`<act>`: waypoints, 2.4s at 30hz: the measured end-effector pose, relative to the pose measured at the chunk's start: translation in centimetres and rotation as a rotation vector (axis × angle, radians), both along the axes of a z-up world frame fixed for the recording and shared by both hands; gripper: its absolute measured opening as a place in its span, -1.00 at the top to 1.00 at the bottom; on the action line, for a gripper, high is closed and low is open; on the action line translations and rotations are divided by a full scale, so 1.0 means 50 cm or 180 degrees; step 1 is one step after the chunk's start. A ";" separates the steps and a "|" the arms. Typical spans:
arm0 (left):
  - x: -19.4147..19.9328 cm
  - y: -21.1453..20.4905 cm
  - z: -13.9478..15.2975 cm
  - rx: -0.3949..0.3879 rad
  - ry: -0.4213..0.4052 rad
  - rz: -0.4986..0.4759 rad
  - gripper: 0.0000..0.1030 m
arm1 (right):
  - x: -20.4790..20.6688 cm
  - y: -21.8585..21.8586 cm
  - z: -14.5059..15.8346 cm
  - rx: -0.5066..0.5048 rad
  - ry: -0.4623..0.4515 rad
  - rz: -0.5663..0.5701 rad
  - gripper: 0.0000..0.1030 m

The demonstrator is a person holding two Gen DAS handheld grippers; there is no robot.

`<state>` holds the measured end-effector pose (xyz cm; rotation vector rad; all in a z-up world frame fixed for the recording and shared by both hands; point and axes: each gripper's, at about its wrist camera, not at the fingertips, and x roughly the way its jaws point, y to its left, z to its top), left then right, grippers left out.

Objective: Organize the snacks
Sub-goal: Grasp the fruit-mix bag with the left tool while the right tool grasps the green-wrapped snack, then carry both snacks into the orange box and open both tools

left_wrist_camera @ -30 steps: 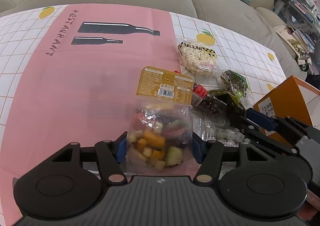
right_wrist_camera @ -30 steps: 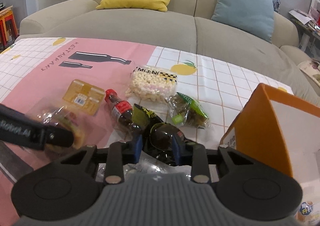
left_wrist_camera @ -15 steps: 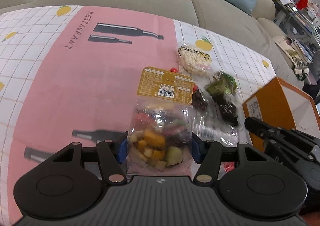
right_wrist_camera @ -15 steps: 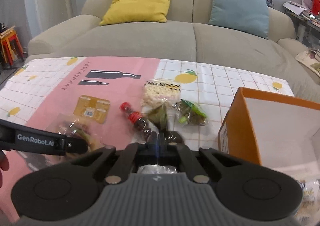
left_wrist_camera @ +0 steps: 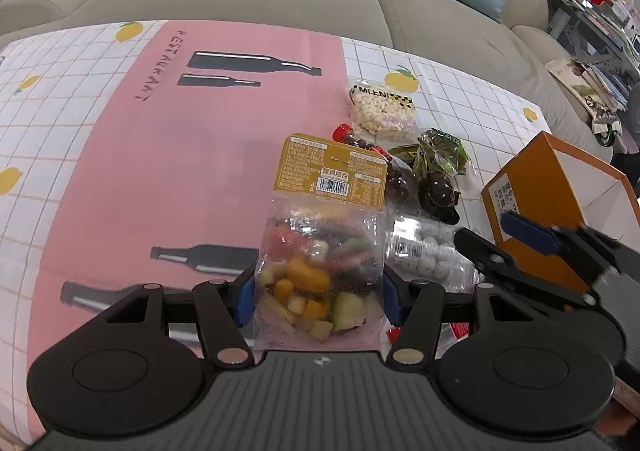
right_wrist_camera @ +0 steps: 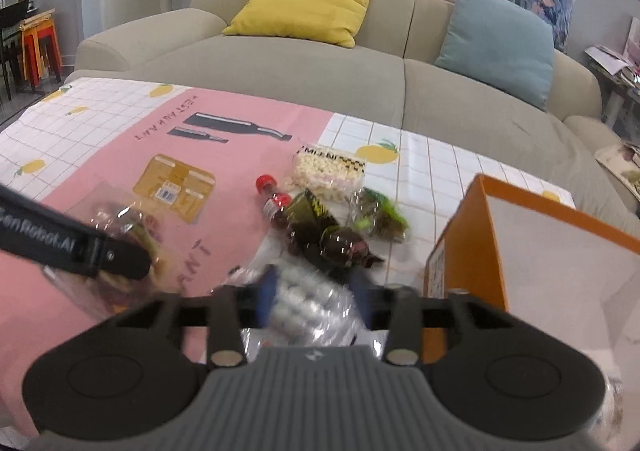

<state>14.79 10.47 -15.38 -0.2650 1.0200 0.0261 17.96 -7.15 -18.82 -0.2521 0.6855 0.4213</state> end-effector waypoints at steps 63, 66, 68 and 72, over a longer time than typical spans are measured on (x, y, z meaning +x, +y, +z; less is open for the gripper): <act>-0.042 -0.175 0.176 -0.0055 -0.0427 -0.0713 -0.31 | -0.091 -0.230 0.157 0.0953 0.0166 -0.0587 1.00; -0.043 -0.198 0.188 -0.0078 -0.0457 -0.0794 -0.31 | -0.096 -0.251 0.169 0.1034 0.0134 -0.0615 1.00; -0.041 -0.212 0.197 -0.0076 -0.0497 -0.0848 -0.31 | -0.101 -0.268 0.185 0.1101 0.0090 -0.0623 1.00; -0.025 -0.245 0.210 -0.0032 -0.0543 -0.0967 -0.31 | -0.104 -0.296 0.214 0.1161 0.0018 -0.0606 1.00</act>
